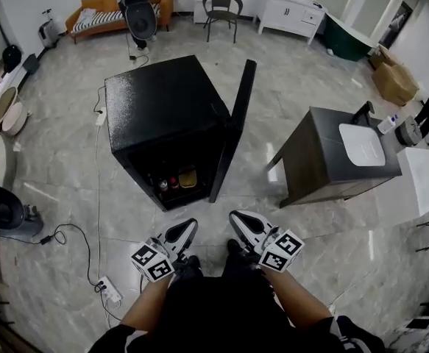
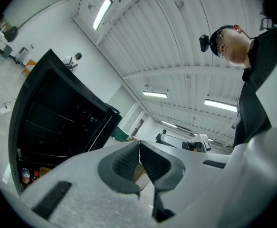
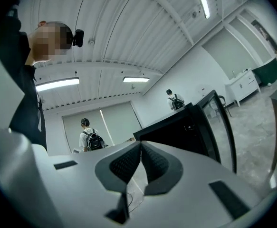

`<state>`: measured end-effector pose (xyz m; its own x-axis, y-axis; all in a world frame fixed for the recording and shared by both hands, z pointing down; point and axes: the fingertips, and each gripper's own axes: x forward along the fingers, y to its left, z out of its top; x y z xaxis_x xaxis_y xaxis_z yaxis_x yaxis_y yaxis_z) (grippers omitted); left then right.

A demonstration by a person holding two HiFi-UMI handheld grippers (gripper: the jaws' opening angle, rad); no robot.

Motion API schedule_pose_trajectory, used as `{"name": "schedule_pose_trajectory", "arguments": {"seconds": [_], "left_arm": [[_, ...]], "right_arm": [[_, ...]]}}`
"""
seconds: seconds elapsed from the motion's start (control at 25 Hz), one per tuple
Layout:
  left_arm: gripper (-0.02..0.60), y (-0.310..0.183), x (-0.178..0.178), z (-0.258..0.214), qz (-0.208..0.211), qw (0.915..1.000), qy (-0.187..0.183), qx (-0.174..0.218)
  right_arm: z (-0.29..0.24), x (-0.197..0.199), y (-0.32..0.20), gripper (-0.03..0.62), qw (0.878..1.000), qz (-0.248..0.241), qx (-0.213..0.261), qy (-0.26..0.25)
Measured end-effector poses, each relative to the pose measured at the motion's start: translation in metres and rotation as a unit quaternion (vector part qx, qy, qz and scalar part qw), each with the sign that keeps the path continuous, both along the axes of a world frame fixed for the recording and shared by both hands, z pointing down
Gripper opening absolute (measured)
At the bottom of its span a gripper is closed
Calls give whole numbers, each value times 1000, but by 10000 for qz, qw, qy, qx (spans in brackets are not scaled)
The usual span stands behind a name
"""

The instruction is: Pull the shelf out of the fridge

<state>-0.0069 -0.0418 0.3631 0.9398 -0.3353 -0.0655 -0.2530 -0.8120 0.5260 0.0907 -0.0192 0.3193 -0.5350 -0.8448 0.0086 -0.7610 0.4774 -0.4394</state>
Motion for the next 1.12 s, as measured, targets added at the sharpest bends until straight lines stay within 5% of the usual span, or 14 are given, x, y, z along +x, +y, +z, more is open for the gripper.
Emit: {"name": "schedule_pose_trajectory", "arguments": {"seconds": [0.36,0.72,0.92,1.12], "left_arm": [[23,-33,-1,-9,-1488,9881,274,-291],[23,-49,2,15,-2555,9541,1059,-1145],[23,-68,-12,42,-3117,9252,1559,-1504],[23,-93,-41,71,-3618,8796,2488,-1830]], "right_arm": [[-1,12,-56,26,9903,-1206,112,-675],[27,25,-98,26,9691,-1870,-335,-1570],[54,36,-128,26,9547,-1777,-608,-2307],[92,35,-160,27,9388,-1372,-1000,-2997]]}}
